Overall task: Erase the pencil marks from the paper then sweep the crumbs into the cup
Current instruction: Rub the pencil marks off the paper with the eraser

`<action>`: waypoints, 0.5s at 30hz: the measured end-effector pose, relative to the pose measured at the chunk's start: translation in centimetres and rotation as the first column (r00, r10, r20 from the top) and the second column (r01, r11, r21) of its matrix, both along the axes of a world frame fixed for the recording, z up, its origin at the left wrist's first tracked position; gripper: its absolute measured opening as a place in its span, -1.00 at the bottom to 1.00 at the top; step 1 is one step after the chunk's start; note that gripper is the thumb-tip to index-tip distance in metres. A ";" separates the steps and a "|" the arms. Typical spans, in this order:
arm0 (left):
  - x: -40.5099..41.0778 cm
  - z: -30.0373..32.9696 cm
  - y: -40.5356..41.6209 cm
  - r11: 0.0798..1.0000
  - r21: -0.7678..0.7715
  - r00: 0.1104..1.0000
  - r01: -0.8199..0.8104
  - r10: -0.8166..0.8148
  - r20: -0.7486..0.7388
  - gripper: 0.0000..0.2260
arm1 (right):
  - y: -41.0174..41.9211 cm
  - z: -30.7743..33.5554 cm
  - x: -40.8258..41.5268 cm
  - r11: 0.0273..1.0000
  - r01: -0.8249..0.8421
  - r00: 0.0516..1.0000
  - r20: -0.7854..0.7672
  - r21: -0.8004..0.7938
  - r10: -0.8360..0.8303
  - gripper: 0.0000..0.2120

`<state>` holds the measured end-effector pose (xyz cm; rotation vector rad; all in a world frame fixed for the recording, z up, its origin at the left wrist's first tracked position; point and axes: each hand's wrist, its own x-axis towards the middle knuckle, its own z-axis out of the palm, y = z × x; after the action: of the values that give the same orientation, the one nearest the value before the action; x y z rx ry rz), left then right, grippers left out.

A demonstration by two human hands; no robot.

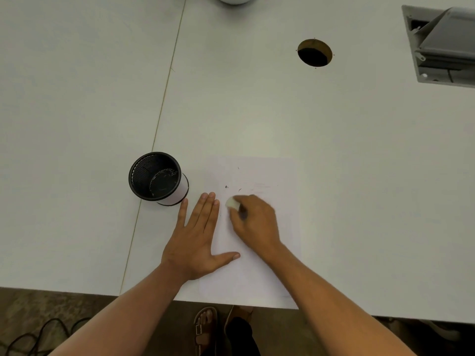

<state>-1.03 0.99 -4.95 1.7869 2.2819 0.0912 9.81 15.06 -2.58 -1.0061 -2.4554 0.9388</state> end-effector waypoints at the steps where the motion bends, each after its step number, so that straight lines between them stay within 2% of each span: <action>1: 0.0 0.0 0.0 1.000 0.000 1.000 0.001 -0.001 -0.003 0.01 | 1.1 0.0 -0.3 0.999 0.037 0.999 0.006 -0.003 -0.037 -0.83; 4: 0.0 0.1 -0.1 1.000 0.001 1.000 -0.002 0.002 -0.003 0.02 | 5.1 0.3 -1.5 0.984 0.176 0.984 0.013 0.008 -0.176 -0.87; 7: -0.1 0.0 -0.1 1.000 -0.001 1.000 -0.007 0.007 0.000 0.02 | 5.9 0.6 -2.3 0.971 0.240 0.971 0.007 0.010 -0.240 -0.91; 9: 0.0 0.0 -0.1 1.000 -0.003 1.000 -0.005 0.005 0.006 0.02 | 4.0 0.7 -1.9 0.979 0.206 0.979 -0.010 -0.006 -0.206 -0.90; 13: 0.0 0.0 0.0 1.000 0.000 1.000 -0.004 0.004 0.008 0.01 | -1.4 0.6 1.3 0.999 0.014 1.000 -0.013 -0.050 -0.015 -0.83; 15: -0.1 0.0 0.0 1.000 0.000 1.000 -0.002 0.002 0.007 0.01 | -0.8 0.3 2.4 0.999 0.022 1.000 -0.003 -0.045 -0.022 -0.83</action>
<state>-1.12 0.99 -4.97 1.7819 2.2782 0.0979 12.18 14.26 -2.33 -1.0426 -2.4257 0.9918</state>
